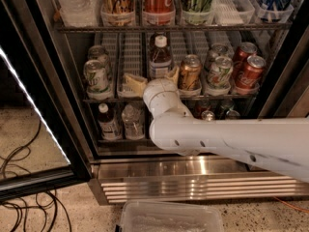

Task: Pick blue plastic bottle from middle shelf of fridge

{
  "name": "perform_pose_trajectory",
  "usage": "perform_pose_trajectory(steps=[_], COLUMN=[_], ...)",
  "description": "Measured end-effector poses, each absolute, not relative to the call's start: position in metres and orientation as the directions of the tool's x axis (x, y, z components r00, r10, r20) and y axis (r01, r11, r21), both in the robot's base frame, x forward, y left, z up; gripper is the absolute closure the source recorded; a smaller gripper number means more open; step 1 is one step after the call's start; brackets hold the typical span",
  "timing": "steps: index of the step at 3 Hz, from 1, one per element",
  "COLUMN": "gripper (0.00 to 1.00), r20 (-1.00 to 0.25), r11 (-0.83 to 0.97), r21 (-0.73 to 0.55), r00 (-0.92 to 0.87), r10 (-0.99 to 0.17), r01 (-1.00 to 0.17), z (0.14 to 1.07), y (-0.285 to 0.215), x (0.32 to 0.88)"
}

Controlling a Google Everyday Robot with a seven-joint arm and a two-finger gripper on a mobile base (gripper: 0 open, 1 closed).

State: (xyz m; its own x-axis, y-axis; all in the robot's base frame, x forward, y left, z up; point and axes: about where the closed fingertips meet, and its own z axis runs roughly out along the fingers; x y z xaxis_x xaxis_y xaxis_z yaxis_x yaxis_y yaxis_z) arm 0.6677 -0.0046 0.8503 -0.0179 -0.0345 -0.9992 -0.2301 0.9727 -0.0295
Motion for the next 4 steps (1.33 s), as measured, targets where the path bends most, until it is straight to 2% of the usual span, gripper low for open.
perform_pose_trajectory(steps=[2,3,4], gripper=[0.27,0.27,0.45], r20=[-0.999,-0.999,-0.999], r11=[0.996,0.998,0.999], r21=[-0.039,-0.047,-0.044], r00=[0.011,0.021,0.027], r10=[-0.038,-0.046,-0.043], r01=[-0.076,-0.033,-0.030], z=[0.844,0.845,0.848], y=[-0.015,-0.015,-0.005], x=[0.685,0.688,0.692])
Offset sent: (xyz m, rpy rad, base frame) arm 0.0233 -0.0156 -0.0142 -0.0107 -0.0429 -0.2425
